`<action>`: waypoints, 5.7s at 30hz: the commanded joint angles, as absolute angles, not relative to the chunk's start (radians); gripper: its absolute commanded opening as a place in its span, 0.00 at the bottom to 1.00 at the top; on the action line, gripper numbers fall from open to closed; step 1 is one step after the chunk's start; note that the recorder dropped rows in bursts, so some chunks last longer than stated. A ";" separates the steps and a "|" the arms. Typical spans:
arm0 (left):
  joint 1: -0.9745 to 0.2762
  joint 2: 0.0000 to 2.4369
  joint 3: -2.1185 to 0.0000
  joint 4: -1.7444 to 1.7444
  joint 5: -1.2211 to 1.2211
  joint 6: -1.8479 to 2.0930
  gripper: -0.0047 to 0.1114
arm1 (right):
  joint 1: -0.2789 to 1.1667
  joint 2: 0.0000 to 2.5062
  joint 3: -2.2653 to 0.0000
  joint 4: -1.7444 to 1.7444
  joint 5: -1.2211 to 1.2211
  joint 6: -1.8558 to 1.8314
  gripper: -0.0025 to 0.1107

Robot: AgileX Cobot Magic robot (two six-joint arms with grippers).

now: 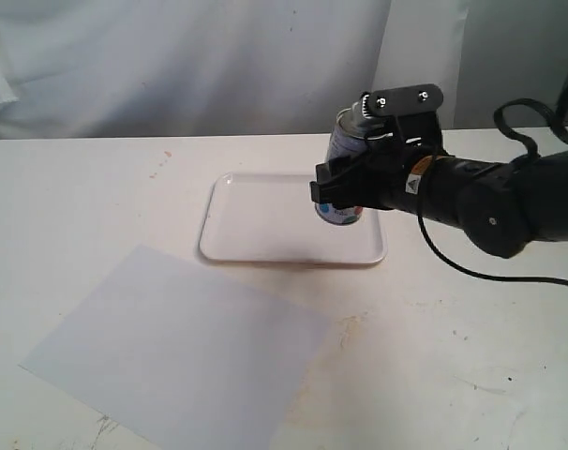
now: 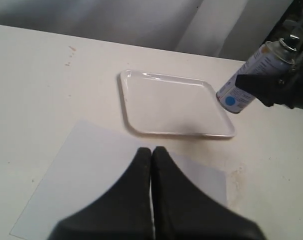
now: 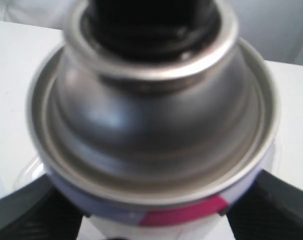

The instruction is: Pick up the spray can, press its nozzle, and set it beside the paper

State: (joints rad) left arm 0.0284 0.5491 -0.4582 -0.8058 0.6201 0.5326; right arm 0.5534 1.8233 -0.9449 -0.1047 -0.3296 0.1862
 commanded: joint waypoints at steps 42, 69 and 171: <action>0.031 0.511 -0.456 -0.696 0.685 0.558 0.04 | 0.504 2.146 -1.240 -0.126 -0.343 0.128 0.51; 0.031 0.511 -0.445 -0.698 0.685 0.558 0.04 | 0.529 1.973 -1.241 -0.118 -0.079 0.134 0.72; 0.031 0.000 -0.254 -0.089 0.457 -0.093 0.05 | 0.326 0.105 -0.363 -0.078 0.268 0.105 0.02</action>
